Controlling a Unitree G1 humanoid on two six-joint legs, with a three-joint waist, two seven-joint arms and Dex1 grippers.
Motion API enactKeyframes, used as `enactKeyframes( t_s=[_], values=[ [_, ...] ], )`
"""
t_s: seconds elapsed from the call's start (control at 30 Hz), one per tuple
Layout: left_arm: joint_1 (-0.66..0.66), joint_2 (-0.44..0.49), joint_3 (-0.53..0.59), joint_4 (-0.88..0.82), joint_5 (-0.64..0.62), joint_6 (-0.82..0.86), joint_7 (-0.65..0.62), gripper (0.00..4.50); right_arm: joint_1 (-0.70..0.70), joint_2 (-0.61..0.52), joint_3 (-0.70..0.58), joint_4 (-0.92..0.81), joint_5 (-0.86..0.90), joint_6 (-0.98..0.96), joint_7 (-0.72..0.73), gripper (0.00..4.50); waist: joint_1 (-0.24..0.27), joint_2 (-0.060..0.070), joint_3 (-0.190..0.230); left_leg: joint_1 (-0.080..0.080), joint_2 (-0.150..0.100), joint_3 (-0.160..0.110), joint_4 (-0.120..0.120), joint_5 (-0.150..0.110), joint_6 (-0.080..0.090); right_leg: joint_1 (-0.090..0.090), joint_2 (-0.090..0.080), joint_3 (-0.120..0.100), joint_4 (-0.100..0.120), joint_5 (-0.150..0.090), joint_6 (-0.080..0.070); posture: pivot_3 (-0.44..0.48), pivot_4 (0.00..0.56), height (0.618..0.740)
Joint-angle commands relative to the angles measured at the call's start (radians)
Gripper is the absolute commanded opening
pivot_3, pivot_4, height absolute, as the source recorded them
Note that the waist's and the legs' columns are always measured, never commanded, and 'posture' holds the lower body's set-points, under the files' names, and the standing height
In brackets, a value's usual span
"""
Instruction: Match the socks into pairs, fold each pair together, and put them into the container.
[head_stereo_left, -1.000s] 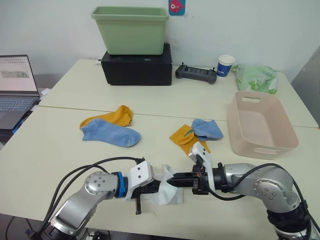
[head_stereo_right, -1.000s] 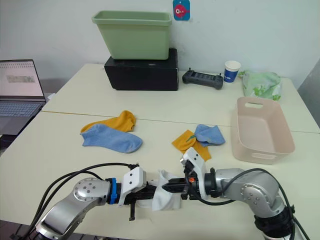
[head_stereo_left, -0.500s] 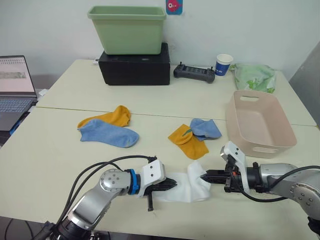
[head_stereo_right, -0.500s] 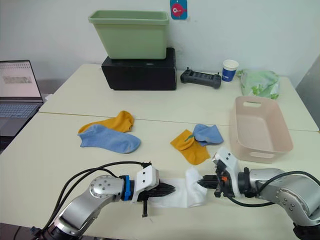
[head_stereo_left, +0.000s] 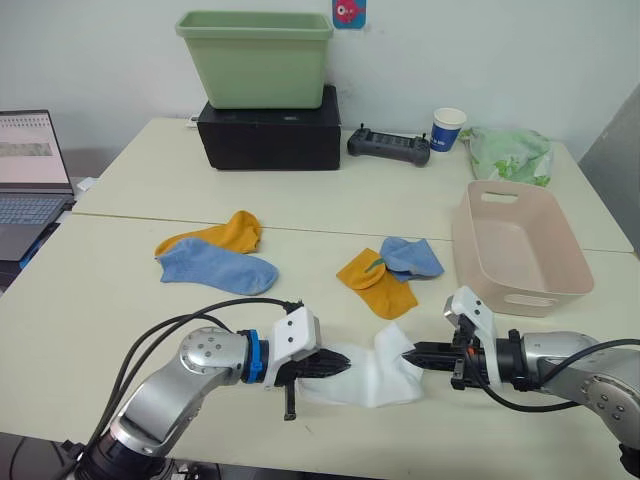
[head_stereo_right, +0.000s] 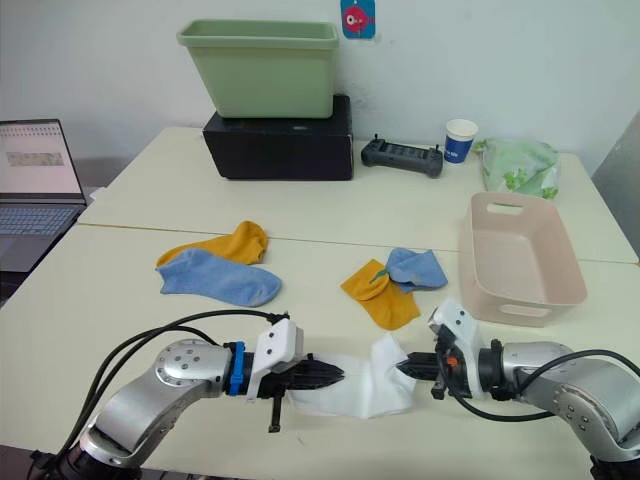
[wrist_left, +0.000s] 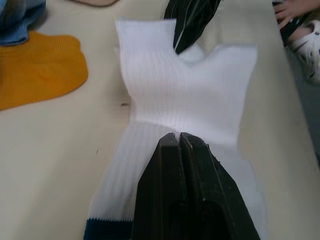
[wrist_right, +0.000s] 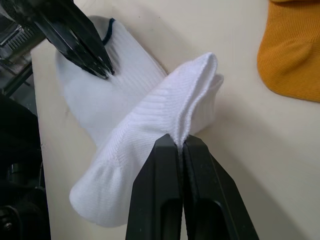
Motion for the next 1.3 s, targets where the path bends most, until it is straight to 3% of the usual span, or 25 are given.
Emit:
enactKeyframes(
  t_s=[0.03,0.27,0.4,0.57,0.67,0.93,1.07,1.17,1.3],
  values=[
    [0.013,-0.005,0.016,-0.025,-0.024,0.001,0.013,0.05,0.009,-0.012,-0.021,-0.020,-0.008,-0.024,0.013,0.00,0.000,0.000,0.000,0.000,0.000,0.000,0.000,0.000,0.000,0.000,0.000,0.000,0.000,0.000,0.000,0.000,0.150,0.720],
    [0.027,-0.028,0.084,-0.017,-0.110,0.068,0.062,0.05,0.029,-0.015,-0.025,-0.026,-0.023,-0.033,0.019,0.00,0.000,0.000,0.000,0.000,0.000,0.000,0.000,0.000,0.000,0.000,0.000,0.000,0.000,0.000,0.000,0.000,0.150,0.720],
    [0.071,-0.052,0.178,0.000,-0.249,0.196,0.110,0.05,0.033,-0.012,-0.020,-0.025,-0.031,-0.042,0.017,0.00,-0.002,0.000,0.000,0.000,0.000,-0.001,0.000,0.000,0.000,0.000,0.000,0.000,0.000,0.000,0.000,0.000,0.150,0.720],
    [0.083,-0.038,0.164,-0.012,-0.232,0.160,0.093,0.05,0.031,-0.008,-0.013,-0.023,-0.035,-0.047,0.015,0.00,0.000,0.000,0.000,0.000,0.000,-0.003,0.000,0.001,-0.001,0.000,0.000,0.000,0.000,0.000,0.000,0.000,0.150,0.720],
    [0.090,-0.024,0.165,-0.009,-0.199,0.110,0.082,0.62,0.032,-0.007,-0.012,-0.024,-0.036,-0.049,0.014,0.00,0.000,0.000,0.000,0.000,0.000,-0.003,0.000,0.002,-0.004,0.000,0.000,0.000,0.000,0.000,0.000,0.000,0.150,0.720],
    [0.068,-0.006,0.288,-0.003,-0.285,0.145,0.121,3.15,0.035,-0.004,-0.011,-0.027,-0.035,-0.049,0.012,0.00,0.000,0.000,0.000,0.000,0.000,-0.003,0.000,0.002,-0.003,0.000,0.000,0.000,0.000,0.000,0.000,0.000,0.150,0.720],
    [0.073,0.028,0.282,-0.040,-0.276,0.151,0.116,4.32,0.035,-0.002,-0.011,-0.027,-0.035,-0.049,0.010,0.00,-0.001,0.000,0.000,0.000,0.000,-0.003,0.000,0.002,-0.004,0.000,0.000,0.000,0.000,0.000,0.000,0.000,0.150,0.720],
    [0.106,0.080,0.247,-0.058,-0.251,0.121,0.056,4.32,0.034,-0.001,-0.010,-0.027,-0.035,-0.050,0.010,0.00,-0.002,0.000,0.000,0.000,0.000,-0.003,0.000,0.002,-0.004,-0.001,0.000,0.000,0.000,0.000,0.000,0.000,0.150,0.720],
    [0.109,0.098,0.228,-0.020,-0.200,0.061,0.031,3.35,0.036,-0.002,-0.011,-0.026,-0.038,-0.051,0.010,0.00,0.000,0.000,0.001,0.000,0.000,-0.002,0.000,0.002,-0.004,0.000,0.000,0.000,0.000,0.000,0.000,0.000,0.150,0.720]
  ],
)
